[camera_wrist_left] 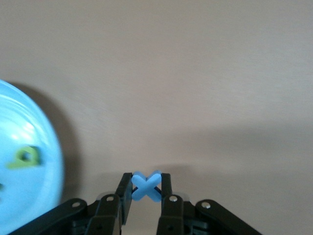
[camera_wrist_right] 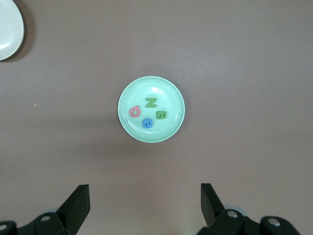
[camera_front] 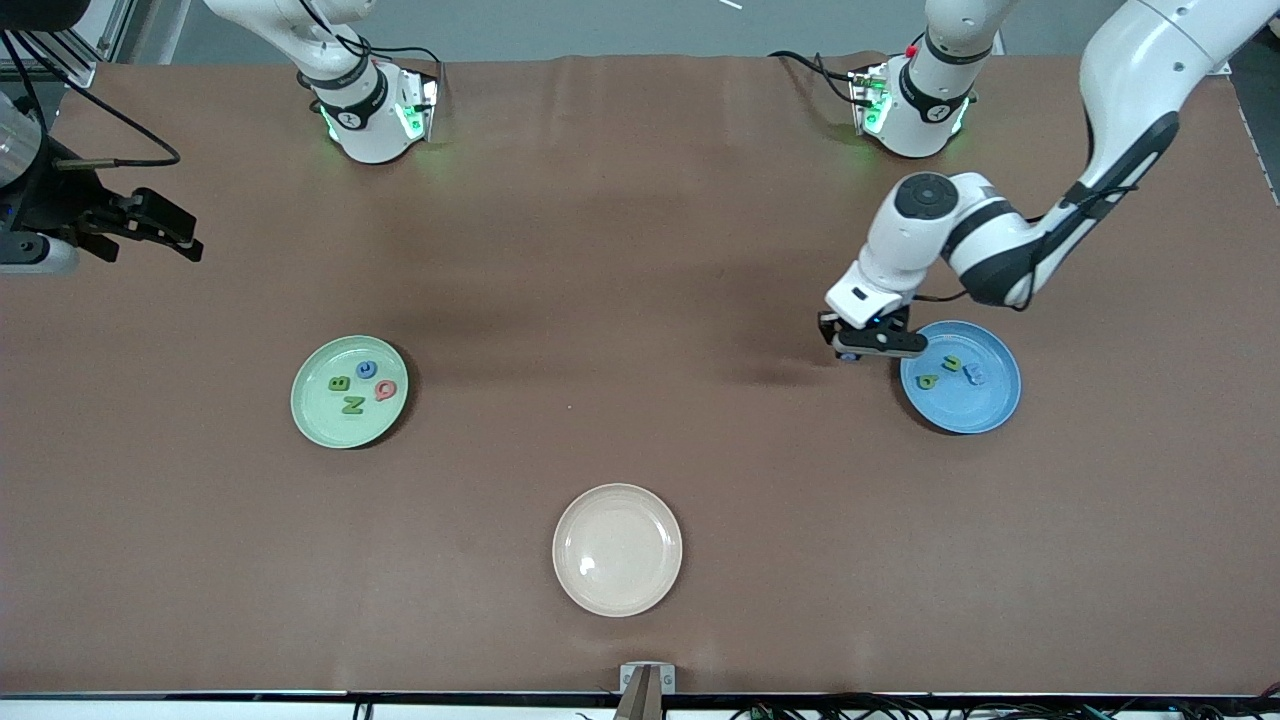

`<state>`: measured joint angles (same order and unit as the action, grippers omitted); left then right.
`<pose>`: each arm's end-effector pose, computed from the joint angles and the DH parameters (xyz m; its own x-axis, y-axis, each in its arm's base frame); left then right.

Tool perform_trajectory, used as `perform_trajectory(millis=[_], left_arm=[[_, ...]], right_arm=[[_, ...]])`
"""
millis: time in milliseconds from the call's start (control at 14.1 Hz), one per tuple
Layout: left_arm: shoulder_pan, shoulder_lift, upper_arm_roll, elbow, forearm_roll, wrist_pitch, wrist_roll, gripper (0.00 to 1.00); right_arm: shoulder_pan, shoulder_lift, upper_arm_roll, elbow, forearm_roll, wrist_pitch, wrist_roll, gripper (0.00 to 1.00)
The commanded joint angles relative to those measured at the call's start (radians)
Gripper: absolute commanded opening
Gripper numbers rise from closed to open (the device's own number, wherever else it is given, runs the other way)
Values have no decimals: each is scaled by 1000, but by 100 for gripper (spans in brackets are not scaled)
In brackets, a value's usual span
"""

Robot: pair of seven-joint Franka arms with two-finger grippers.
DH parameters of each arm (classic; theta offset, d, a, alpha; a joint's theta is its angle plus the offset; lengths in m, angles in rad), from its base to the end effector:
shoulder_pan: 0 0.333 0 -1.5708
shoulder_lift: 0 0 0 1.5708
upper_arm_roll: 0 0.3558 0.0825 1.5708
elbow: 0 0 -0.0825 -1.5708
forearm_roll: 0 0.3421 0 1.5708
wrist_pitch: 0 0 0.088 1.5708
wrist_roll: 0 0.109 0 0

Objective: Sort upper and lower case letters into plates
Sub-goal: 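Lift the blue x and carry it over the blue plate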

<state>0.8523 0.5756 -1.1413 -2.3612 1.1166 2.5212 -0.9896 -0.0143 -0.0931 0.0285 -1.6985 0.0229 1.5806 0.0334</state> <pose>0.4665 -0.1380 0.2892 0.9716 -0.1505 0.1824 -0.1477 -0.9886 -0.0292 0.4790 0.0101 0.6544 0.9995 -0.0196 -0.0255 -0.0201 -0.9996 -0.0194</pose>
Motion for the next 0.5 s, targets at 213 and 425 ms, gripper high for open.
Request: perform_trajectory(millis=[213,425], left_arm=[[93,7,78,62,-1,-48,372,13],[91,24,127,100,-29,-56,495,13]], right_arm=[[-15,-2,5,0,14,4,-14,100],[-15,-2,5,-7,15,2,-12,100]])
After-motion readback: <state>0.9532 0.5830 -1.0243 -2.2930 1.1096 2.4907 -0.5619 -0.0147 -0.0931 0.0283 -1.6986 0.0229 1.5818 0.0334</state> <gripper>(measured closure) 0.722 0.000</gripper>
